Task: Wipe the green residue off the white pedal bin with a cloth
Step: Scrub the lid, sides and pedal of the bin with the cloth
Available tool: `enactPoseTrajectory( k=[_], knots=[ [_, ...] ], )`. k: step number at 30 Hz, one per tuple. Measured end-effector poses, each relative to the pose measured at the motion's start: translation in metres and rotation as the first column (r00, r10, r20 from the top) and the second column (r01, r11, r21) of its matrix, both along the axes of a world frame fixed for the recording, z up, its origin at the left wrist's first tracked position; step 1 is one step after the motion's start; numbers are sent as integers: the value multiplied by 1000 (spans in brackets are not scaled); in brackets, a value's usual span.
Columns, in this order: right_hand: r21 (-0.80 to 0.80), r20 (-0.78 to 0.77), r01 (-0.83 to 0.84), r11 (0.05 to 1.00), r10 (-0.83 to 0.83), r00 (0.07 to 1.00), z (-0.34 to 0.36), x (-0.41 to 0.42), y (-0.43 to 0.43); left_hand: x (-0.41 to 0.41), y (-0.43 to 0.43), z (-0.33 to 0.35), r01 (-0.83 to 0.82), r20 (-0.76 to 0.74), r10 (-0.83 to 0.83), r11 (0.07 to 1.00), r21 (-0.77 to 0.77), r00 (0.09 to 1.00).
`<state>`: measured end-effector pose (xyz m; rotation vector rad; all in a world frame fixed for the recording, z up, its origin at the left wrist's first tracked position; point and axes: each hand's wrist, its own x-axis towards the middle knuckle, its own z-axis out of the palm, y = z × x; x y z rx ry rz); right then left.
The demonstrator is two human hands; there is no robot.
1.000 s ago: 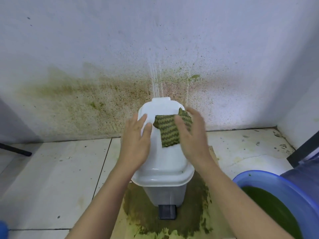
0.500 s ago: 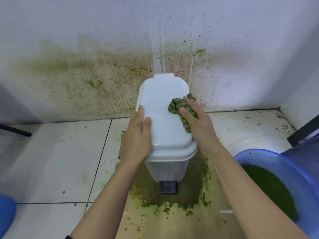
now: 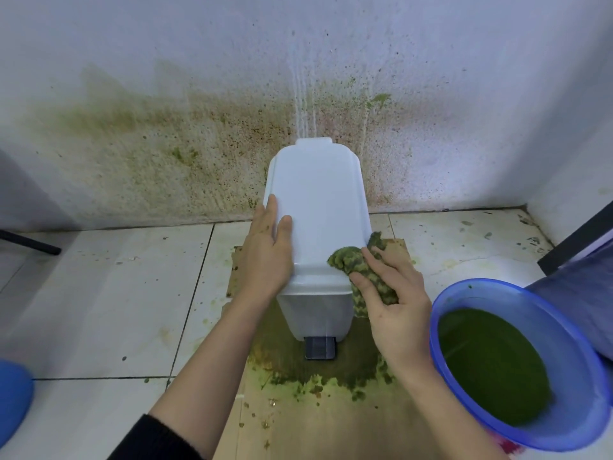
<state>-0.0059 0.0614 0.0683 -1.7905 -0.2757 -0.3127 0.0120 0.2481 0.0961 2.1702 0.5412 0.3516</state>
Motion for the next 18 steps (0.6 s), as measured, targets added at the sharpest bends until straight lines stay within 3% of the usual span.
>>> enactPoseTrajectory(
  k=[3,8,10,11,13,14,18],
  knots=[
    [149,-123,79,986,-61,991,15,4,-11,-1,-1,-1,7,-3,-7,1000,-22,1000],
    [128,-255,25,992,8,967,20,7,-11,-3,4,0,60,-3,-60,996,-63,998],
    [66,-273,-4,998,22,962,18,3,-15,-4,11,1,99,9,-100,976,-195,995],
    [21,-279,-35,999,39,959,18,1,-19,-6,17,0,103,40,-95,935,-338,995],
    [-19,-274,-74,997,66,959,21,1,-27,-12,26,-4,104,111,-43,769,-630,993],
    [-4,-259,-66,998,63,964,22,2,-29,-16,29,-8,122,136,-38,714,-690,990],
    [-42,-185,-57,997,49,981,20,3,-22,-23,25,-19,164,172,-61,708,-687,983]
  ],
)
